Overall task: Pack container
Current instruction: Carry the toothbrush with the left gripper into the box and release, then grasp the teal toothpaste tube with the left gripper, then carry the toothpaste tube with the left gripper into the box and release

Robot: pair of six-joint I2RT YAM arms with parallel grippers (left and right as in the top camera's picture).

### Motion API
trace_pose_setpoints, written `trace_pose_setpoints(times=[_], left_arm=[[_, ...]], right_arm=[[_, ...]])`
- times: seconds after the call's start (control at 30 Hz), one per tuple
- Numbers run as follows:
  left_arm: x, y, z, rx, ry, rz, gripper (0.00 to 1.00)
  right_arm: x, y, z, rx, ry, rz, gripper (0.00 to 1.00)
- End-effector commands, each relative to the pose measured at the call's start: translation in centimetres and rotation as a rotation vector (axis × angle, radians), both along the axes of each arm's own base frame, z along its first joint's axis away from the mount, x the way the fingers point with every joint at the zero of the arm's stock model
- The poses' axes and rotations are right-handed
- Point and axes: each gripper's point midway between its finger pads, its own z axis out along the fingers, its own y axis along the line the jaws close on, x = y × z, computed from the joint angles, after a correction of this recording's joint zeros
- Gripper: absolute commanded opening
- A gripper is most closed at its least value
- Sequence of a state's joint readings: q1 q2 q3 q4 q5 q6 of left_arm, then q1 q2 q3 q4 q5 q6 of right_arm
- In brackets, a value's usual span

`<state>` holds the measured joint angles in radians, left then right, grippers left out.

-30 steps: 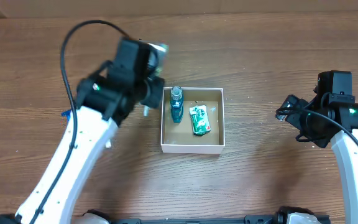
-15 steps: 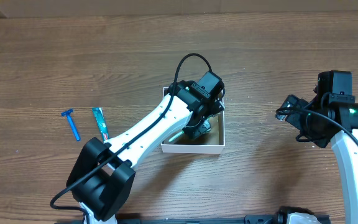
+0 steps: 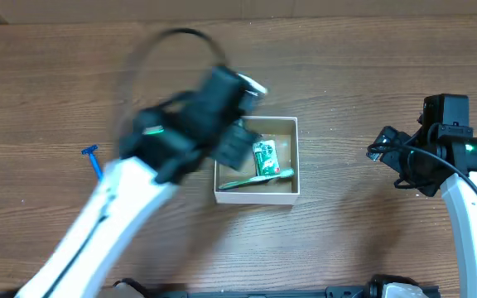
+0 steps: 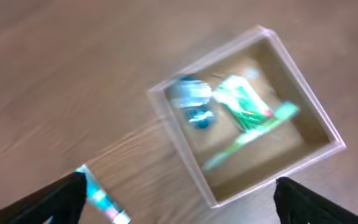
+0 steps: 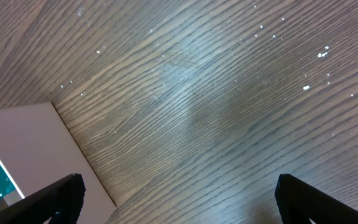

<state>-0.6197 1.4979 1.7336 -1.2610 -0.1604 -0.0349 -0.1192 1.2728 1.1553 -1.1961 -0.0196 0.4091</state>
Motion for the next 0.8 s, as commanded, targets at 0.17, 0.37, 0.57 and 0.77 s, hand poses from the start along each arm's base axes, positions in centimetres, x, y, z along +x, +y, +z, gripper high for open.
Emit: trace_pose_setpoints(times=[0.17, 0.37, 0.57, 0.77], left_arm=[[3.0, 18.9, -8.0, -0.228, 0.262, 0.879, 1.00], [1.2, 20.6, -23.2, -0.124, 0.547, 0.969, 1.00], [1.4, 19.3, -29.1, -0.138, 0.686, 0.914, 1.00], [1.4, 19.3, -29.7, -0.134, 0.695, 0.914, 0.57]], right_arm=[[0.1, -0.2, 0.0, -0.003, -0.006, 0.007, 1.00], [0.1, -0.1, 0.0, -0.003, -0.006, 0.007, 1.00], [0.0, -0.1, 0.0, -0.003, -0.005, 0.007, 1.00], [0.0, -0.1, 0.0, -0.003, -0.005, 0.007, 1.00]])
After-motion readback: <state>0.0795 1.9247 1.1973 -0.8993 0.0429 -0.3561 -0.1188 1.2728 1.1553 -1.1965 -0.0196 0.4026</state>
